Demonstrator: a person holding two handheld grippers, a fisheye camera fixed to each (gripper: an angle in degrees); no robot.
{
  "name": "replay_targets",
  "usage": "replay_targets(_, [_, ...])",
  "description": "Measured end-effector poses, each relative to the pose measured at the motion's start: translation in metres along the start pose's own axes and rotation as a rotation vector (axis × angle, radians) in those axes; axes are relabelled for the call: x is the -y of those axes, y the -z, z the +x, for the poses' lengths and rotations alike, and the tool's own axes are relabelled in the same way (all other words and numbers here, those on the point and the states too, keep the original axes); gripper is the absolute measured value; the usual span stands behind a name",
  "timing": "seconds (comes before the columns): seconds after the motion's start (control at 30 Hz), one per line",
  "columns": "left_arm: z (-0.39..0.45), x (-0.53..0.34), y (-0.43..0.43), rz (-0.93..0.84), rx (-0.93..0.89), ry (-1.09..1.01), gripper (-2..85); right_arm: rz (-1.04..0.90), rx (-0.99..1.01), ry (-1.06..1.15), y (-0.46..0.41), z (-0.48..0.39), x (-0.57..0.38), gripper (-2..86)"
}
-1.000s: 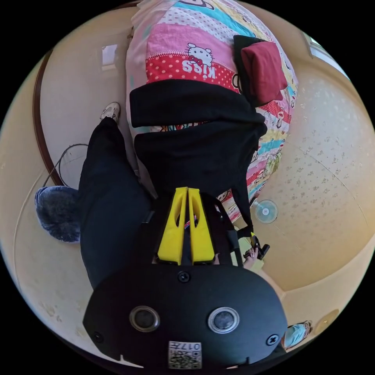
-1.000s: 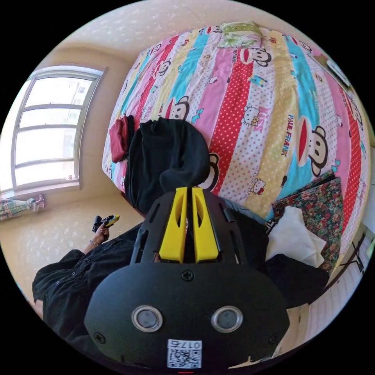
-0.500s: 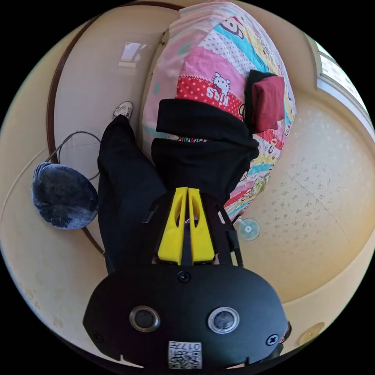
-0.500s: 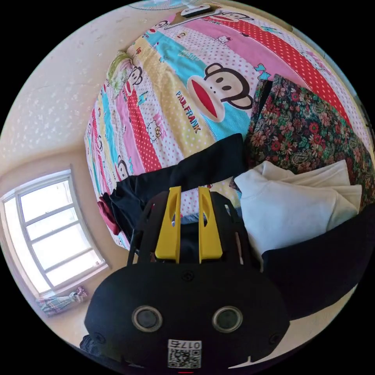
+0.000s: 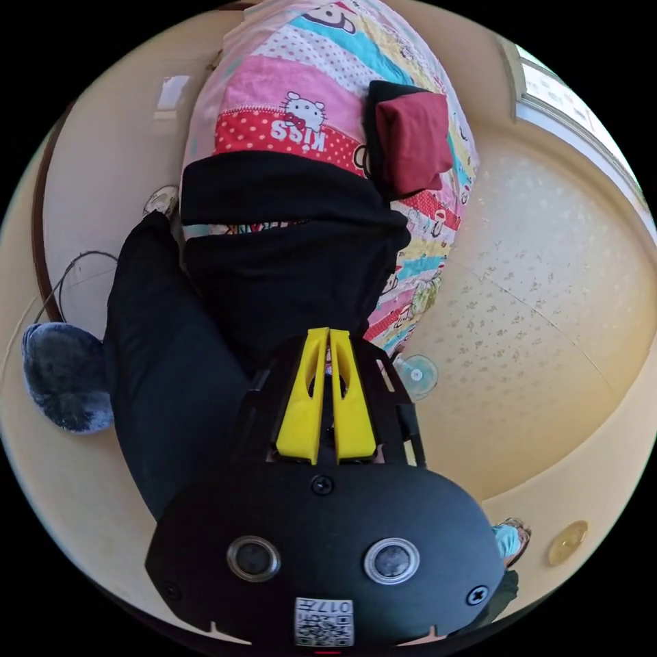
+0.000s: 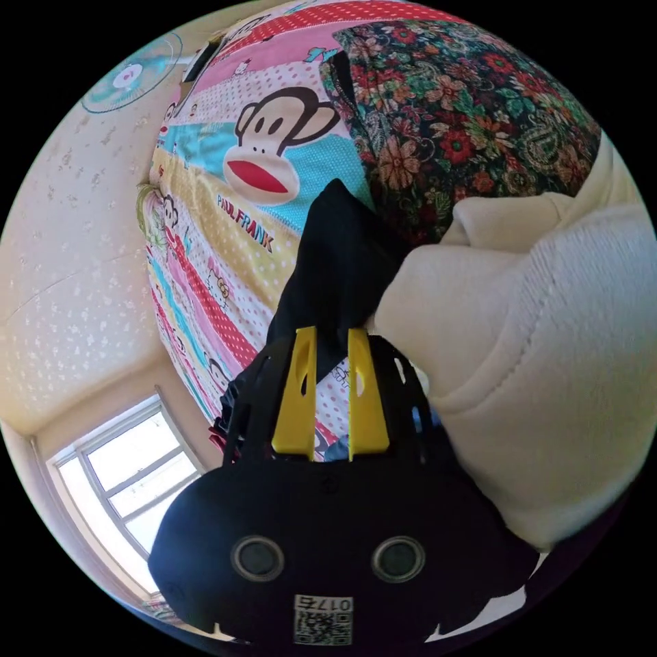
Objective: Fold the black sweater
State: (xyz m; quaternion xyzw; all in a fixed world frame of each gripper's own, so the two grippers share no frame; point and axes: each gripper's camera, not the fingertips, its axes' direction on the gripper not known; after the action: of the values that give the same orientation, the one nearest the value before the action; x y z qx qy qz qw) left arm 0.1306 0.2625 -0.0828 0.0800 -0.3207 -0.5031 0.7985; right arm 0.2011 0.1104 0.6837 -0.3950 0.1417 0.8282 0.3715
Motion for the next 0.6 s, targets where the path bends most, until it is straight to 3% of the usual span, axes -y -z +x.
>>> replay_targets(0.23, [0.004, 0.008, 0.017, -0.059, 0.156, -0.063, -0.7, 0.117, 0.323, 0.438, 0.084, -0.083, -0.046, 1.6])
replay_targets(0.33, [-0.013, 0.010, 0.036, -0.023, 0.127, -0.021, -0.3, 0.169, 0.265, 0.564, 0.095, -0.081, -0.069, 1.4])
replay_targets(0.4, [-0.026, 0.011, 0.047, 0.008, 0.096, 0.021, 0.2, 0.175, 0.139, 0.490, 0.076, -0.046, -0.059, 1.3])
replay_targets(0.43, [-0.034, 0.013, 0.054, 0.018, 0.078, 0.053, 0.8, 0.138, 0.084, 0.350, 0.058, -0.007, -0.044, 1.2])
replay_targets(0.5, [-0.043, 0.018, 0.064, 0.017, 0.072, 0.085, 3.7, 0.065, 0.129, 0.147, 0.038, 0.052, -0.027, 1.1])
replay_targets(0.6, [-0.041, 0.032, 0.080, 0.000, 0.110, 0.087, 6.3, 0.122, 0.169, 0.189, 0.046, 0.066, -0.033, 1.1])
